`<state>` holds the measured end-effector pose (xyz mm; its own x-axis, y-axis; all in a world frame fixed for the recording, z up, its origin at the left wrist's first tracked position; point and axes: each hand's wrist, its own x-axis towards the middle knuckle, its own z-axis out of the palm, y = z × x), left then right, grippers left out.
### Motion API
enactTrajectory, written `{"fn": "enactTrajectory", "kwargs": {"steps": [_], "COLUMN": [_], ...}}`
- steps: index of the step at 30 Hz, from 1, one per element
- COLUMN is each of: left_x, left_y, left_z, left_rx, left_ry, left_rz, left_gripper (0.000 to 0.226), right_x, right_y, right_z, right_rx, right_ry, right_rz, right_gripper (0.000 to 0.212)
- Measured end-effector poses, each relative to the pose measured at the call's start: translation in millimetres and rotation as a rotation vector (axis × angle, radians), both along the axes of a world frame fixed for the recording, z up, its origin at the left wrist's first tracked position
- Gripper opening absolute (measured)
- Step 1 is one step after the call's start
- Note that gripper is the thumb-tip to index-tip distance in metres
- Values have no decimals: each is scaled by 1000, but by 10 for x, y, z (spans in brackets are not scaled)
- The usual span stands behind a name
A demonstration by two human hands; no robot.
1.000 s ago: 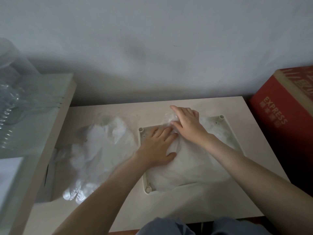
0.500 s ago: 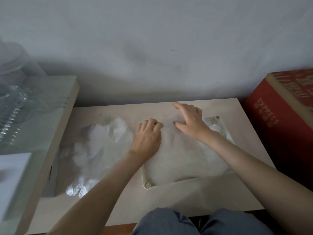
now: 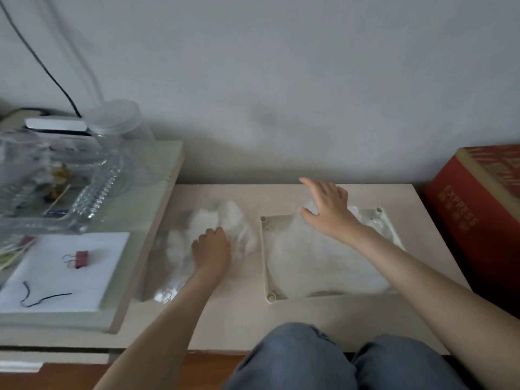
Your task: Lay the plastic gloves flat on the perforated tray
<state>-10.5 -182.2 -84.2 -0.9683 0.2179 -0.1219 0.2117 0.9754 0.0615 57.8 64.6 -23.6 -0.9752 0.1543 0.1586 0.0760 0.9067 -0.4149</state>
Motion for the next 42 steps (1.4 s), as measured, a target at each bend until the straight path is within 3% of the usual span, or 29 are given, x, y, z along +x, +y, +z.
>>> {"fn": "enactTrajectory", "kwargs": {"steps": [4, 8, 9, 11, 13, 16, 18, 21, 24, 25, 28, 31, 34, 36, 40, 42], "left_x": [-28, 73, 88, 105, 101, 197, 283, 385, 418, 428, 416, 344, 246, 193, 220, 284], "left_y": [-53, 25, 94, 236, 373, 580, 735, 920, 970, 983, 931, 834, 759, 757, 869, 924], "left_z": [165, 614, 747, 1029, 1299, 1543, 1584, 1507, 1329, 1269, 1125, 1033, 1005, 1006, 881, 761], "left_rx": [253, 776, 1002, 1565, 1999, 2286, 2374, 2408, 2353, 2342, 2261, 2031, 1839, 1666, 1325, 1221], "left_ry": [49, 33, -64, -431, -822, -1200, -1374, -1485, -1420, -1414, -1398, -1424, -1456, -1369, -1110, -1001], "left_rz": [81, 269, 339, 414, 325, 181, 159, 172, 253, 269, 326, 293, 259, 209, 38, 16], "left_gripper": [24, 22, 21, 25, 26, 20, 19, 24, 26, 24, 14, 55, 88, 78, 15, 13], "right_x": [7, 38, 52, 107, 155, 242, 263, 338, 417, 450, 513, 568, 611, 616, 634, 663], "right_y": [-129, -243, -279, -382, -443, -415, -329, -224, -26, 51, 137, 238, 346, 397, 520, 592], "right_z": [71, 102, 94, 83, 95, 86, 107, 286, 317, 296, 304, 291, 285, 294, 251, 193], "right_rx": [-17, -262, -415, -796, -1159, -1581, -1776, -1966, -2005, -1984, -1923, -1823, -1586, -1447, -1374, -1332], "right_ry": [-9, -38, -50, -127, -289, -452, -362, -131, -42, -31, -45, -107, -207, -241, -267, -274], "right_rz": [5, -7, -37, -99, -131, -79, 51, 154, -41, -94, -151, -100, -86, -100, -110, -119], "right_gripper": [64, 51, 49, 47, 58, 94, 109, 93, 87, 77, 22, 17, 10, 8, 29, 42]}}
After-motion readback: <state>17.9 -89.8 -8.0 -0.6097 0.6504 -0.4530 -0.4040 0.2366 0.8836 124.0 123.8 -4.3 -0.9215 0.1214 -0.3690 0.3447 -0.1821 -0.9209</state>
